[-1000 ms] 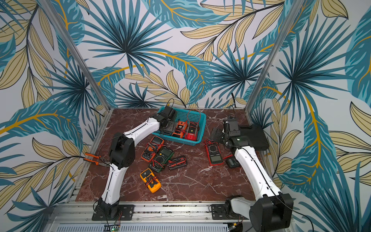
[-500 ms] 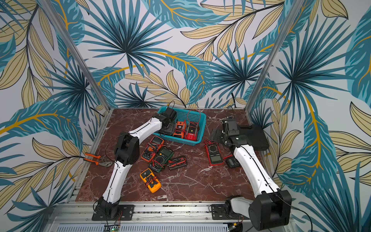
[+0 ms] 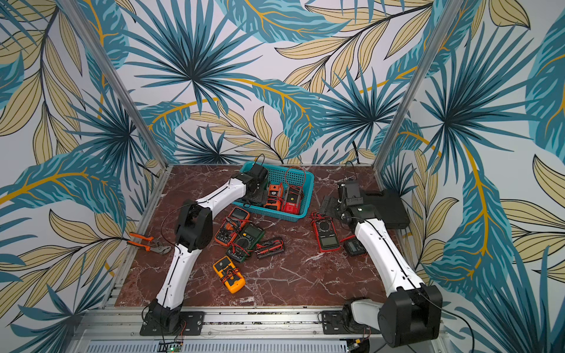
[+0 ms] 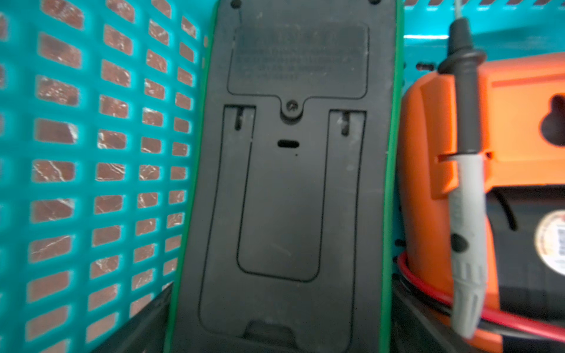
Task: Put the multimeter into the basket
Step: Place the multimeter in the basket, then pick up the multimeter from the center of the board.
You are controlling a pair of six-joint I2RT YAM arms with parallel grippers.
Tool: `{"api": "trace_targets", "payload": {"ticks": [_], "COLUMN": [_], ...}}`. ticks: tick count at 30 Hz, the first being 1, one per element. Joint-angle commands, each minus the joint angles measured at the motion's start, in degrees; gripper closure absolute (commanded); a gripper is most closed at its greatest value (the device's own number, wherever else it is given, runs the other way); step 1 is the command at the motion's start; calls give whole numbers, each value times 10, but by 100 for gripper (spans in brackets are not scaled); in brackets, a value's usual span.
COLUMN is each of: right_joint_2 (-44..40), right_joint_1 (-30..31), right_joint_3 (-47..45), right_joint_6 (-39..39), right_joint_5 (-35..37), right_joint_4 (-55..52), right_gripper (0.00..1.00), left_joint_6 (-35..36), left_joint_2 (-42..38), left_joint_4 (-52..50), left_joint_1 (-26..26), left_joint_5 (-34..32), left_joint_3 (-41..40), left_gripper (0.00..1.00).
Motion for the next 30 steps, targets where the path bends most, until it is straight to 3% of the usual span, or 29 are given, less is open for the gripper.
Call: {"api": "trace_targets", "payload": {"ticks": [1,5,13,24,30], "right_joint_2": [13,27,60,158,191], "right_joint_1": [-3,-3,-3,-6,-12], "right_joint_3": [-1,-11,-41,-26,-10], "right_joint_6": [-4,-16,-53,-107,-114], "right_joint_5": [15,13,-23,-61,-80], "right_joint_4": [-22,-36,-39,-47,-46], "right_gripper": [1,1,2,0,1], "left_joint_6": [-11,-13,-21,-62,-72], "left_joint_2": [-61,-119,-223,-451,-556], "left_joint_4": [-4,28,71,244,318], "left_joint_1": [1,0,1,-2,-2], "left_joint_5": [42,76,84,109,78], "left_joint_3": [13,-30,-125,-391,-503], "left_gripper": [0,0,0,0,0]}}
